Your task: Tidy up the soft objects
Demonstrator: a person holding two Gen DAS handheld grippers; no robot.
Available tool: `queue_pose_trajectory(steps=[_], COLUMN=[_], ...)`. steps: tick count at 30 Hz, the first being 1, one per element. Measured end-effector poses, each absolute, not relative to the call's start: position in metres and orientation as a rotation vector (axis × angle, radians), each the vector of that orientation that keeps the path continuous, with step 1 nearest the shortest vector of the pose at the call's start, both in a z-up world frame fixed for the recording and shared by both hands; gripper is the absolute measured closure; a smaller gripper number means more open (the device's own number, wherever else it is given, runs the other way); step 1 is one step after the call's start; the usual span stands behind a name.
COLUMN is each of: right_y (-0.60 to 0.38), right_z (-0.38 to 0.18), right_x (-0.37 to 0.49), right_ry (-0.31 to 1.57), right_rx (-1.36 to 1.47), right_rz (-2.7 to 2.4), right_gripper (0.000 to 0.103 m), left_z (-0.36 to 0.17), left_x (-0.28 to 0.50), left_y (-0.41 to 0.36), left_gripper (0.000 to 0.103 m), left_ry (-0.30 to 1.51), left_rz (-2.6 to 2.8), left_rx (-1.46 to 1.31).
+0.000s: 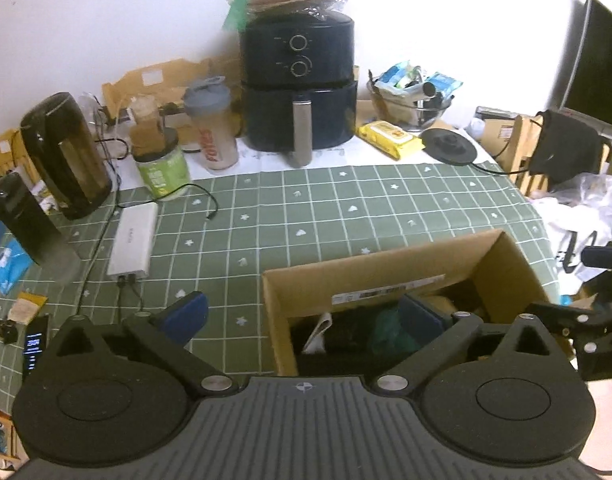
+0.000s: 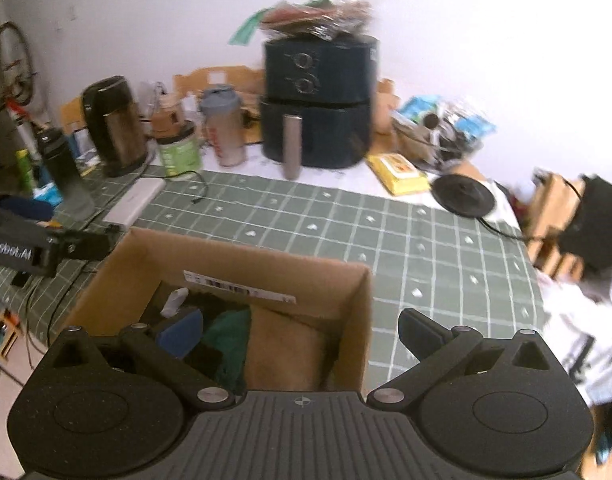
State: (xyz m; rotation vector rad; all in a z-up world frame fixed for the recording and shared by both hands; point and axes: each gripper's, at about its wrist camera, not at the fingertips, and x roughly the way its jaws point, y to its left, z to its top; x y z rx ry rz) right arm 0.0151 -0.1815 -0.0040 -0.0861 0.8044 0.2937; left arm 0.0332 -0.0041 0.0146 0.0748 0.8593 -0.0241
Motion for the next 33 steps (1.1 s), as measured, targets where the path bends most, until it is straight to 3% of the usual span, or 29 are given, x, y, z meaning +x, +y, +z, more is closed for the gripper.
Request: queue_pose_trajectory(steps=[9, 33], right_y=[-0.168, -0.141], right_z=[0.000, 0.000], right_x=[0.003, -0.012], right_ry=[0.915, 1.132], right_rx=[-0.039, -0.146], right_rz=[0.130, 0.007], right_gripper=[0.000, 0.000], left_z=[0.020, 0.007], left_x=[0.016, 0.010], left_y=[-0.011, 0.009], left_gripper=[0.000, 0.000], left_ry=[0.866, 1.119], left_rz=[0.039, -0.024], left_rx=[0.228, 0.015])
